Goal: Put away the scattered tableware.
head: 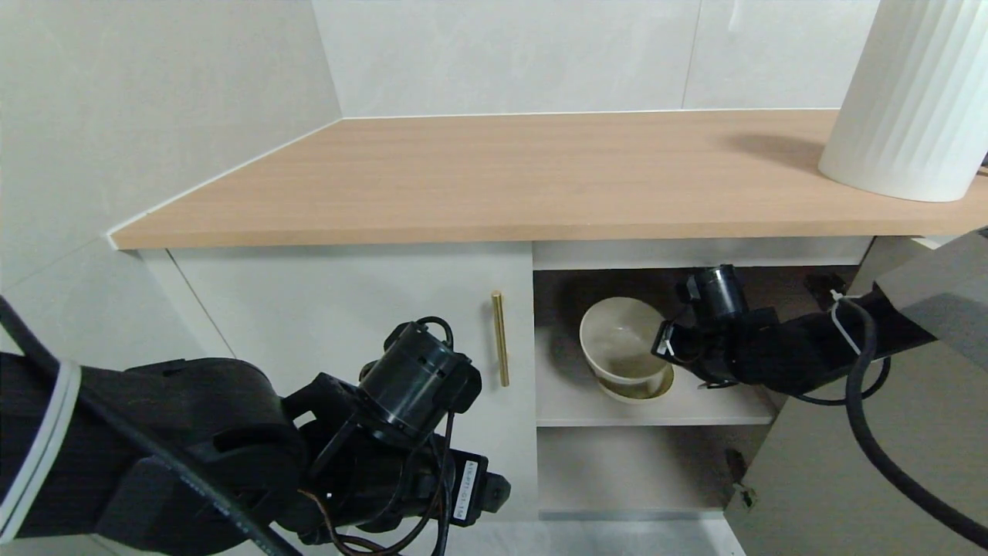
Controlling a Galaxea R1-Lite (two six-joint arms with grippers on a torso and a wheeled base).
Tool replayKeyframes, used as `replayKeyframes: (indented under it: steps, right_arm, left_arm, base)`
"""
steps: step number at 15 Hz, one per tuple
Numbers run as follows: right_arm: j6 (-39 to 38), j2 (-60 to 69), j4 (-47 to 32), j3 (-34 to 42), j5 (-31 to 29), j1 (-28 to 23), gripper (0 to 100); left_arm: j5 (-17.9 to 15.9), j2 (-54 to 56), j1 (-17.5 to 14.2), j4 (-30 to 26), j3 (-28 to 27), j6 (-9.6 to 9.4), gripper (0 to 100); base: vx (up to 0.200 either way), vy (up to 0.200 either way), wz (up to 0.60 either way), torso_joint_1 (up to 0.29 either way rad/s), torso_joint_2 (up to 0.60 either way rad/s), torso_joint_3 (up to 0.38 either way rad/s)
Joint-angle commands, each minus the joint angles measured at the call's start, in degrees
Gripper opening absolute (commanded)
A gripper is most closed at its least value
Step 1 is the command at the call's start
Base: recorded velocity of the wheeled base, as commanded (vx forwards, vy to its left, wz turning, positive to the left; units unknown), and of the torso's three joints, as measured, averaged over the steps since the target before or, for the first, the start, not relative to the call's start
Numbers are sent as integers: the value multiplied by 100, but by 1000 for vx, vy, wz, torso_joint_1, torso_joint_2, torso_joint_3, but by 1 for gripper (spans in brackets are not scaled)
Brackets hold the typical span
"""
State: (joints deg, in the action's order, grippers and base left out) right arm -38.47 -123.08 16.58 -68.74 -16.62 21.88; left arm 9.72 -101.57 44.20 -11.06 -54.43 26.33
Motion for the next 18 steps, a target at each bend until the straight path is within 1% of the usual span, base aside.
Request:
replayKeyframes:
  steps: [1, 14, 18]
  right_arm:
    - [-11, -278, 3, -148, -96, -79, 0]
    - [24, -437, -14, -131, -140, -123, 0]
    - [42, -463, -14, -139, -237, -123, 0]
  left_arm:
    - [4, -12, 1, -2, 3, 4, 100]
    - [4, -29, 1, -2, 3, 4, 100]
    - [4, -29, 1, -2, 3, 4, 100]
  base:
    - [0, 0, 0, 0, 0, 0]
    - [0, 0, 0, 0, 0, 0]
    - [0, 0, 0, 0, 0, 0]
